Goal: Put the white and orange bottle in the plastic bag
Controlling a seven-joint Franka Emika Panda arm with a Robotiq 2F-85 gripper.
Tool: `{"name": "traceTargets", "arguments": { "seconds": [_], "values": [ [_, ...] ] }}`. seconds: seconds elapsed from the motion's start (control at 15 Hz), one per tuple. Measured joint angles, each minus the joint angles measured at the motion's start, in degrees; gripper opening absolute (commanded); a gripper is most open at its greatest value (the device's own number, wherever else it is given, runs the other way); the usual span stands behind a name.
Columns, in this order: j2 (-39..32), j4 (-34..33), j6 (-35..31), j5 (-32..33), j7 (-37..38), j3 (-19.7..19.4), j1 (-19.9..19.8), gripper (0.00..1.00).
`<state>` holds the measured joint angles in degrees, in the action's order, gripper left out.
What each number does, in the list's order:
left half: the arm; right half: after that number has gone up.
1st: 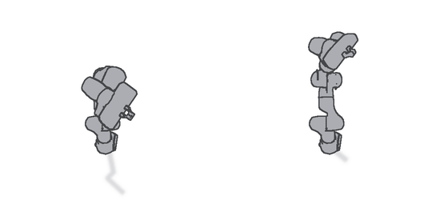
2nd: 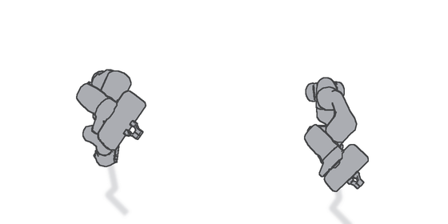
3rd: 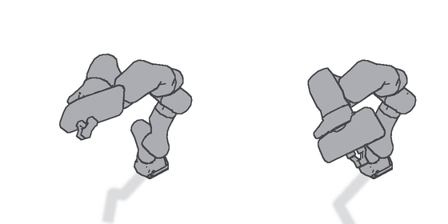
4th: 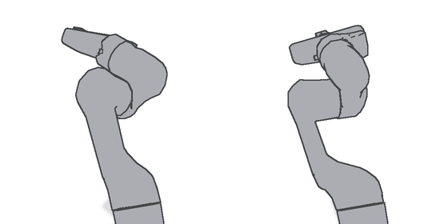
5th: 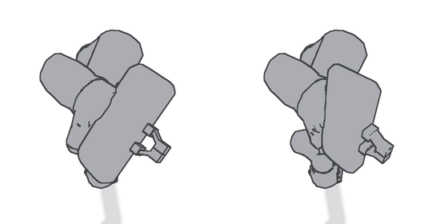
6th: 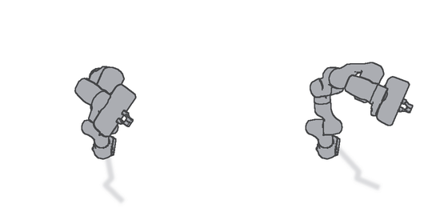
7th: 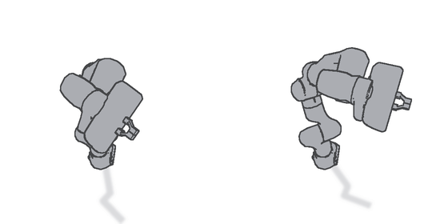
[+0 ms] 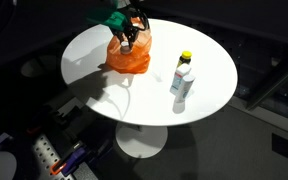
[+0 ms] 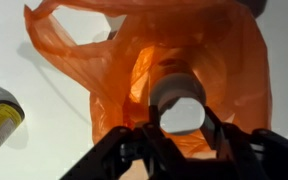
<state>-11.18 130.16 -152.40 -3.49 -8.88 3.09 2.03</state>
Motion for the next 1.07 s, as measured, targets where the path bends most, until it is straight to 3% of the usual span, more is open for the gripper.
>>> {"name": "traceTargets", "arguments": {
  "seconds": [0.27,0.67,1.07],
  "values": [
    [-0.5,-1.2,2.3,2.4,0.9,-0.1,0.0,0.99],
    [1.9,-1.7,2.7,1.7,0.7,0.0,-0.1,1.0],
    [7.8,-1.2,8.3,-5.0,0.7,0.1,-0.3,1.0]
  ]
}}
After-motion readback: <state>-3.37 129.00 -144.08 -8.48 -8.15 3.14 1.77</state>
